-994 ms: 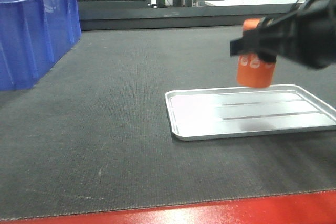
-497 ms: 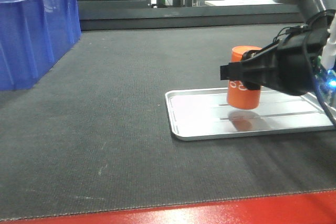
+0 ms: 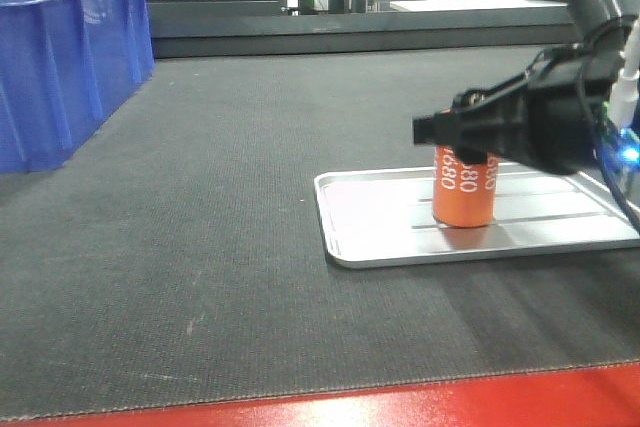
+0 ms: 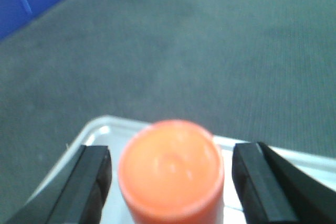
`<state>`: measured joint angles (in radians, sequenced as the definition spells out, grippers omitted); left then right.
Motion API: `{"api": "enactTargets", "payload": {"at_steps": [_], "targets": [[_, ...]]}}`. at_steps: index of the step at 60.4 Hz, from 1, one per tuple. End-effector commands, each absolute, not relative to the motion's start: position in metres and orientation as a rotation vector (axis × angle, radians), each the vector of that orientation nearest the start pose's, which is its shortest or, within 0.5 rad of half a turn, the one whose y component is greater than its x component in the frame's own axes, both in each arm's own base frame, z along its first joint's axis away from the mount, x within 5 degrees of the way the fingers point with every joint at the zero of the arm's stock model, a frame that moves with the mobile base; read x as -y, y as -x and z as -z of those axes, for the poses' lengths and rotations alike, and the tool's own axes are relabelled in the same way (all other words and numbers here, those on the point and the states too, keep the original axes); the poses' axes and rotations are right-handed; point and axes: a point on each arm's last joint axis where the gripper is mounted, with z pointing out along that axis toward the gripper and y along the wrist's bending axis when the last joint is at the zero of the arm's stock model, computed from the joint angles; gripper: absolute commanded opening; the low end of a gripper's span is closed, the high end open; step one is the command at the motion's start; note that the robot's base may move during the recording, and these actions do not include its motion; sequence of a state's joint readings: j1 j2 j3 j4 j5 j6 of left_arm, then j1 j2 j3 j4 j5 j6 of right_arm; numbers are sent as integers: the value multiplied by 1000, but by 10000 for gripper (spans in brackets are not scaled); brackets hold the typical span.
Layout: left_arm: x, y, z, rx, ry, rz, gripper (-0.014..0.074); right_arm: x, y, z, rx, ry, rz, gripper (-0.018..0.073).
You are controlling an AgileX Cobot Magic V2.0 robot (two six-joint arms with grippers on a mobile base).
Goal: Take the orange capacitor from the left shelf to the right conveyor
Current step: 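Open the right gripper and lift it away from the cylinder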
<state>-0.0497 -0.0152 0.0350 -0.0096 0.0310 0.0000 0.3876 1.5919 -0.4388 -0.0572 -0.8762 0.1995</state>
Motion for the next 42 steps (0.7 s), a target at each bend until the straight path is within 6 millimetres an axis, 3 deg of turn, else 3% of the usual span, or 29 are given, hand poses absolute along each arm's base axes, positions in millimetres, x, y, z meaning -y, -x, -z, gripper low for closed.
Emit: {"api": "enactTargets", "payload": {"at_steps": [1,7,21,27,39,42], "targets": [[3,-56,-200,-1461,-28,52,-126,-108,-254,-216,-1510,218,-474,575],[3,-56,-200,-1461,-28,52,-126,-106,-250,-233,-1424,207,-486,575],[3,-56,-200,-1461,-28,52,-126,-96,-227,-272,-1398,205,-482,561],[3,-56,-200,-1461,-28,52,-126,-89,-211,-289,-1416,206,-470,445],[3,-56,-200,-1461,-28,52,-126,-75,-179,-307,-1503,210,-438,35],[3,-56,-200,-1461,-28,52,-126,-71,-172,-308,-1542,204,-435,60]]}}
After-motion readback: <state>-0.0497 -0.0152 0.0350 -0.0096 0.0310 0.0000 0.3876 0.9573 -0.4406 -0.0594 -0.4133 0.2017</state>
